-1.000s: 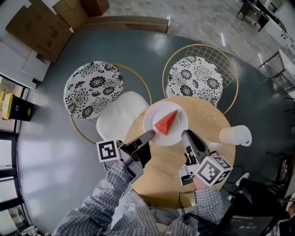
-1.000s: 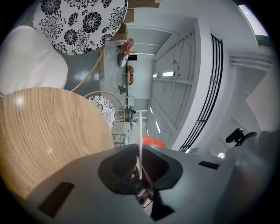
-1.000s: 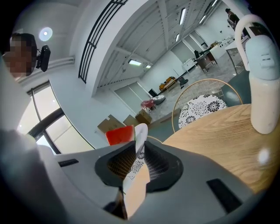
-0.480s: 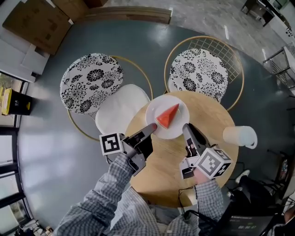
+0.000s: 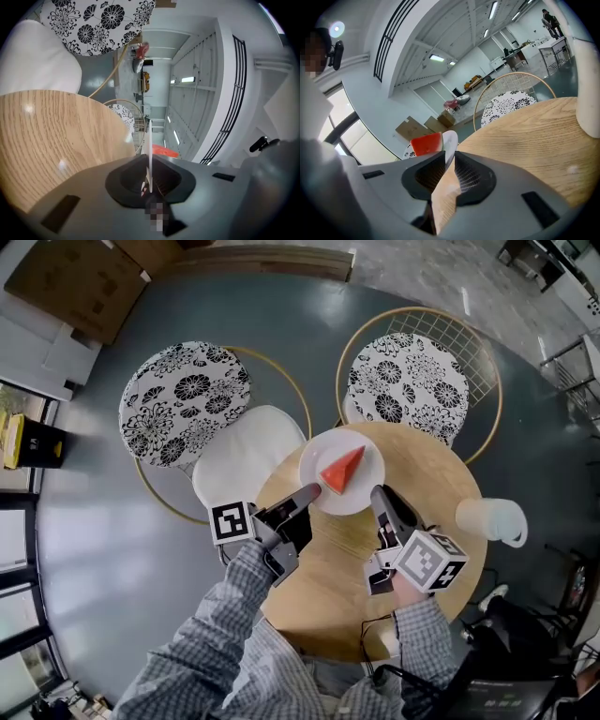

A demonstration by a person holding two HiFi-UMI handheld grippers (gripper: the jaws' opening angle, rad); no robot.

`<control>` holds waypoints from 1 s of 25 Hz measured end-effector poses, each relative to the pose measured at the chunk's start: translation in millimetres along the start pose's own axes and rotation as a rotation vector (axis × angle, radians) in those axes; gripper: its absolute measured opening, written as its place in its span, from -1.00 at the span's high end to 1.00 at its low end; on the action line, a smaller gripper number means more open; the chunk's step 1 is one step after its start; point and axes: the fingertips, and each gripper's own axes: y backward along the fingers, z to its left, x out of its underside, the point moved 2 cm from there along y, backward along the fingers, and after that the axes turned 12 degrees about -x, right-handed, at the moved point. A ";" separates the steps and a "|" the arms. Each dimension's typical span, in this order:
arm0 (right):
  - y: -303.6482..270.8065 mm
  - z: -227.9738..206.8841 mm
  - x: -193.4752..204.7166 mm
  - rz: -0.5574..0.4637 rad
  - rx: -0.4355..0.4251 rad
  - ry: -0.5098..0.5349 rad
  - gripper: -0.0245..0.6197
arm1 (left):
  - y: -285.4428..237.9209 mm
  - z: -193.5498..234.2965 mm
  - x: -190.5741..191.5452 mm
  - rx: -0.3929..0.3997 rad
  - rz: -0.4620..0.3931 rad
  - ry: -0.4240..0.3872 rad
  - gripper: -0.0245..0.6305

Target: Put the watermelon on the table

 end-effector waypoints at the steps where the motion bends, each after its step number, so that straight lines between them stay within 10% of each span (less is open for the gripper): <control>1: -1.1 -2.6 0.9 0.005 0.004 0.004 0.71 | -1.6 2.4 -0.4 -0.004 0.000 -0.002 0.83; 25: -31.8 -50.2 22.0 0.090 0.055 -0.022 0.71 | -22.4 49.9 -16.6 -0.095 -0.013 0.012 0.83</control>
